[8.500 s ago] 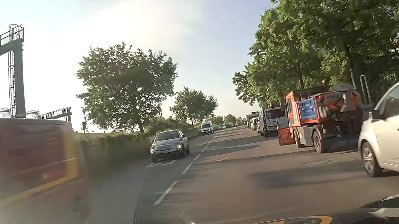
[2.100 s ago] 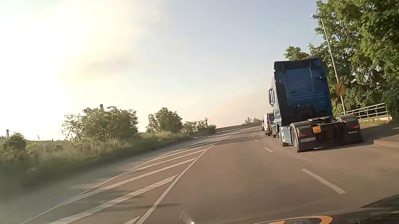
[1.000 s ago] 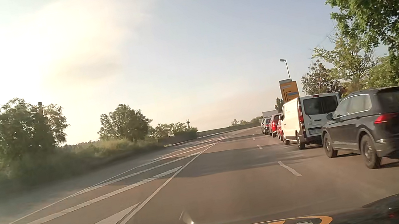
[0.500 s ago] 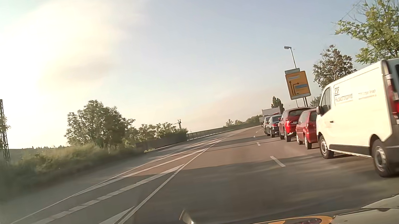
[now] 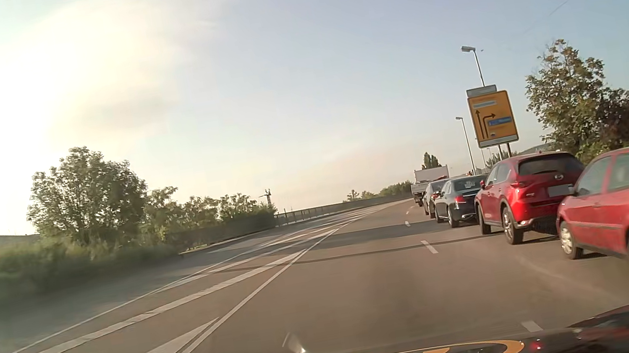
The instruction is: Follow the waypoints while adhering to traffic rules and regulations
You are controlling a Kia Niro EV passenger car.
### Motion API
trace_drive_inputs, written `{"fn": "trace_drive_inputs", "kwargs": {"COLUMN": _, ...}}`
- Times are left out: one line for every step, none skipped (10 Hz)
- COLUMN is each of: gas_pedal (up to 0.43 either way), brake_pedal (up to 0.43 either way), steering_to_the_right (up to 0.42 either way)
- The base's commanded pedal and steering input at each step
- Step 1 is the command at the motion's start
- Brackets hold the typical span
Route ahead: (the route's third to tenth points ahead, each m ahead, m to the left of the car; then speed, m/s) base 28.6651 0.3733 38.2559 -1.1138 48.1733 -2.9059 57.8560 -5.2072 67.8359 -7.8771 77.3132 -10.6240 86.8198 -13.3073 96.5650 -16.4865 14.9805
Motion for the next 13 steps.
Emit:
{"fn": "trace_drive_inputs", "kwargs": {"gas_pedal": 0.280, "brake_pedal": 0.000, "steering_to_the_right": 0.012}}
{"fn": "trace_drive_inputs", "kwargs": {"gas_pedal": 0.280, "brake_pedal": 0.000, "steering_to_the_right": 0.012}}
{"fn": "trace_drive_inputs", "kwargs": {"gas_pedal": 0.280, "brake_pedal": 0.000, "steering_to_the_right": 0.013}}
{"fn": "trace_drive_inputs", "kwargs": {"gas_pedal": 0.280, "brake_pedal": 0.000, "steering_to_the_right": 0.012}}
{"fn": "trace_drive_inputs", "kwargs": {"gas_pedal": 0.280, "brake_pedal": 0.000, "steering_to_the_right": 0.013}}
{"fn": "trace_drive_inputs", "kwargs": {"gas_pedal": 0.280, "brake_pedal": 0.000, "steering_to_the_right": 0.013}}
{"fn": "trace_drive_inputs", "kwargs": {"gas_pedal": 0.268, "brake_pedal": 0.000, "steering_to_the_right": 0.014}}
{"fn": "trace_drive_inputs", "kwargs": {"gas_pedal": 0.260, "brake_pedal": 0.000, "steering_to_the_right": 0.015}}
{"fn": "trace_drive_inputs", "kwargs": {"gas_pedal": 0.248, "brake_pedal": 0.000, "steering_to_the_right": 0.019}}
{"fn": "trace_drive_inputs", "kwargs": {"gas_pedal": 0.248, "brake_pedal": 0.000, "steering_to_the_right": 0.022}}
{"fn": "trace_drive_inputs", "kwargs": {"gas_pedal": 0.240, "brake_pedal": 0.000, "steering_to_the_right": 0.024}}
{"fn": "trace_drive_inputs", "kwargs": {"gas_pedal": 0.228, "brake_pedal": 0.000, "steering_to_the_right": 0.025}}
{"fn": "trace_drive_inputs", "kwargs": {"gas_pedal": 0.228, "brake_pedal": 0.000, "steering_to_the_right": 0.025}}
